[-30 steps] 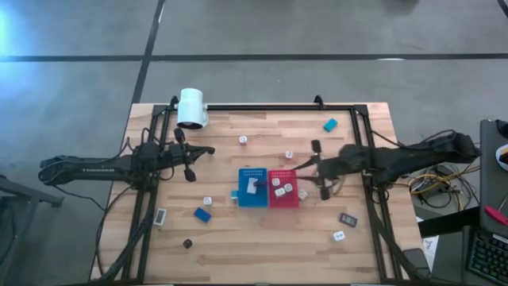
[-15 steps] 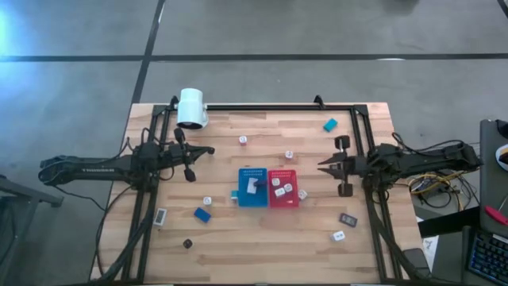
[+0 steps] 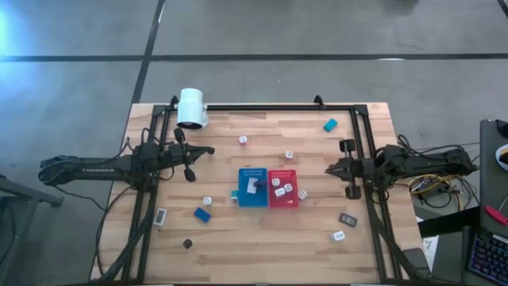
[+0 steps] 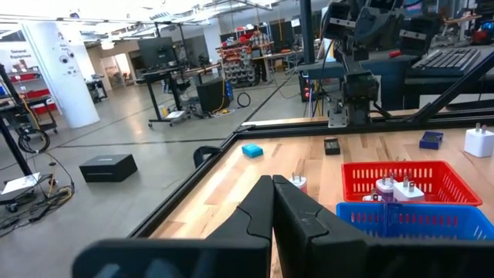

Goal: Sort adapters and digital timers
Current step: Put the blue timer into the blue bin

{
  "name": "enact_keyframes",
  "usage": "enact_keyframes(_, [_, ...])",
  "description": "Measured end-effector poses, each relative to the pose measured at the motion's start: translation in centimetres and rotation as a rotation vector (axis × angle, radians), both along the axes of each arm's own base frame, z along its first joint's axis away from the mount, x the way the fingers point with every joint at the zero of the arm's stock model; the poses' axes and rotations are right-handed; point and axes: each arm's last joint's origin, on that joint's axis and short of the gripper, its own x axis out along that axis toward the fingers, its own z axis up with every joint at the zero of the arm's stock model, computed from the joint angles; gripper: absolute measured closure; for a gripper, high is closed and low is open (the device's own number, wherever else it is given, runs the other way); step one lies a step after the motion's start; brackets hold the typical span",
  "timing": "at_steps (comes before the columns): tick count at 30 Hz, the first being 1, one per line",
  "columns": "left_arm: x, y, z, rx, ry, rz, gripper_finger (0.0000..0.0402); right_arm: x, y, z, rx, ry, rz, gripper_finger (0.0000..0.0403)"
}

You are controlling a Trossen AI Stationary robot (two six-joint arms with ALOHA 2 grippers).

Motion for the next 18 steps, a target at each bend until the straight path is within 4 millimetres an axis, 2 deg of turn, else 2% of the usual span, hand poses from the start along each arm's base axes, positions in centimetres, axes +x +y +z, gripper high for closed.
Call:
enact_keyframes(12, [0.0,0.0,0.0,0.0,0.0,0.0,0.0394,0.1,0.0,-0.5,0.244,0.061,0.037,0.0394])
enact_keyframes(18, [0.0,0.0,0.0,-0.001,-0.001,0.0,0.0394,0.1,-0.3,-1.0,0.297,0.092,-0.066,0.0394])
